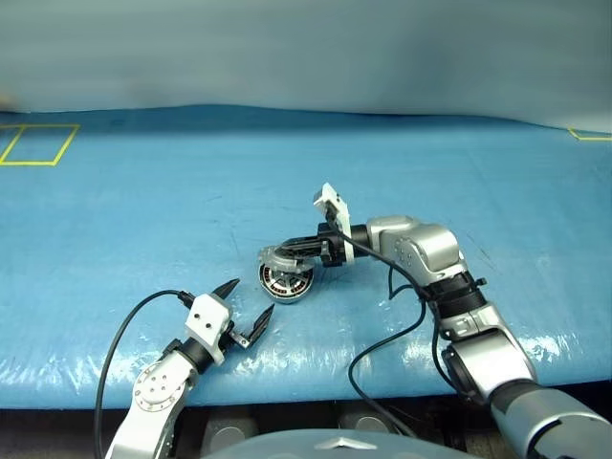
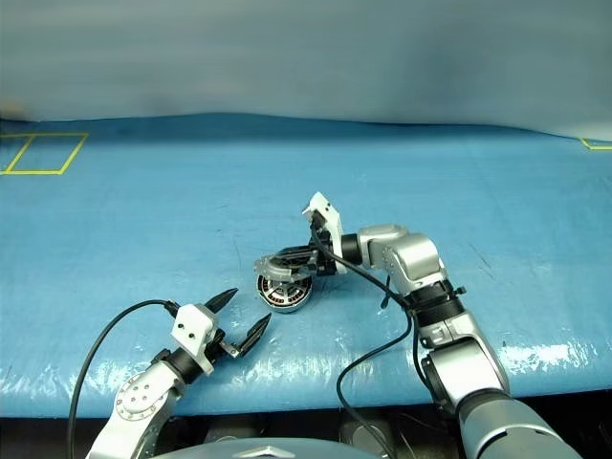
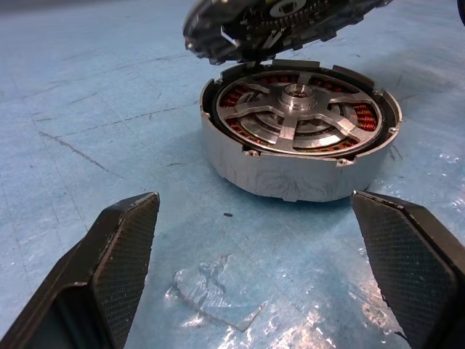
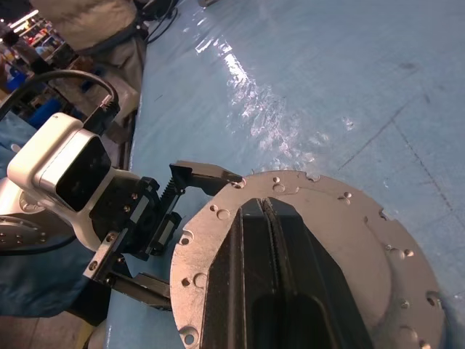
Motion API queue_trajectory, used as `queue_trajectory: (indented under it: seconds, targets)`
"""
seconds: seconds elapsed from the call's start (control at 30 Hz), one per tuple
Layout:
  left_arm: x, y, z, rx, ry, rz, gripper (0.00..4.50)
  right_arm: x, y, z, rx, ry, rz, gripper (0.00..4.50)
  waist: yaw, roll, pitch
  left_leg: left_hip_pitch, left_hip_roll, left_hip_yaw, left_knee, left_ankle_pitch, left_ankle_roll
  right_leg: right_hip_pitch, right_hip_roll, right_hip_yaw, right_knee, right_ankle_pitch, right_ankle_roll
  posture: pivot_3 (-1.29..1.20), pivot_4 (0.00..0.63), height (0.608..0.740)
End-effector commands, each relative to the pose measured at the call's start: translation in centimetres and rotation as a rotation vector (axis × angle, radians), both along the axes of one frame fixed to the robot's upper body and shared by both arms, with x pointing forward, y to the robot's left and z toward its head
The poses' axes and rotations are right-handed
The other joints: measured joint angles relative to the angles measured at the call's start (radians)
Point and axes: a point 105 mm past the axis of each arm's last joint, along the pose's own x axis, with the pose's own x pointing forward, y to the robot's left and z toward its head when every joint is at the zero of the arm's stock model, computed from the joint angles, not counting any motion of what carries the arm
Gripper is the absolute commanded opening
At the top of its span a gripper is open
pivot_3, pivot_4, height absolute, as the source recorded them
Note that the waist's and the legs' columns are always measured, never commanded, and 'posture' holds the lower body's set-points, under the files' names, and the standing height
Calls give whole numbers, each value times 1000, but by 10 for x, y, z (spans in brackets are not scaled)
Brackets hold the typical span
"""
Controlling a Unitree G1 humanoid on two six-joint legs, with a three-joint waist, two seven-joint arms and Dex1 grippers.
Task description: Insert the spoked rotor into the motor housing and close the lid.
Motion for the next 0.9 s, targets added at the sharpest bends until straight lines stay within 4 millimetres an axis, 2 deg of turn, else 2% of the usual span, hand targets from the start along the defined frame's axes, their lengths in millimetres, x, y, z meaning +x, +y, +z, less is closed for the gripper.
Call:
queue_trajectory:
  seconds: [0.03,0.17,0.23,0.4,0.5,0.6,0.77,0.9]
  targets:
    - [1,-5,11,0,-42,-35,4500,-13,6,1,25,1,3,20,0,0,0,0,0,0,0,0,0,0,0,0,0,0,0,0,150,740]
    - [3,-6,11,3,-43,-53,4500,-21,1,-20,-38,15,-57,20,0,0,0,0,0,0,0,0,0,0,0,0,0,0,0,0,150,740]
    - [4,-7,12,4,-44,-59,4500,-24,-2,-23,-61,-3,-84,20,-1,0,0,0,0,0,1,0,-1,0,0,0,0,-1,-1,0,150,740]
    - [2,-6,11,5,-40,-61,4500,-32,-1,19,0,-243,-167,20,1,0,-1,0,0,0,2,0,-1,0,0,0,0,-3,-4,0,150,740]
    - [0,-6,11,4,-35,-60,4500,-30,0,40,-33,-431,-325,20,1,-1,-1,0,0,0,2,1,-1,0,0,0,0,-3,-4,0,150,740]
    - [0,-7,10,6,-34,-63,4500,-28,3,46,-39,-514,-469,613,2,-1,-1,0,0,0,1,1,-1,-1,0,0,0,-3,-4,0,150,740]
    - [1,-11,10,8,-45,-84,4500,-25,12,21,-125,-518,-540,2291,2,-2,-1,0,0,1,1,1,-1,0,0,0,0,-3,-4,0,150,740]
    - [1,-11,11,7,-46,-83,4500,-24,18,12,-143,-518,-559,3536,1,-2,-2,0,0,1,2,1,-1,0,0,0,0,-3,-4,0,150,740]
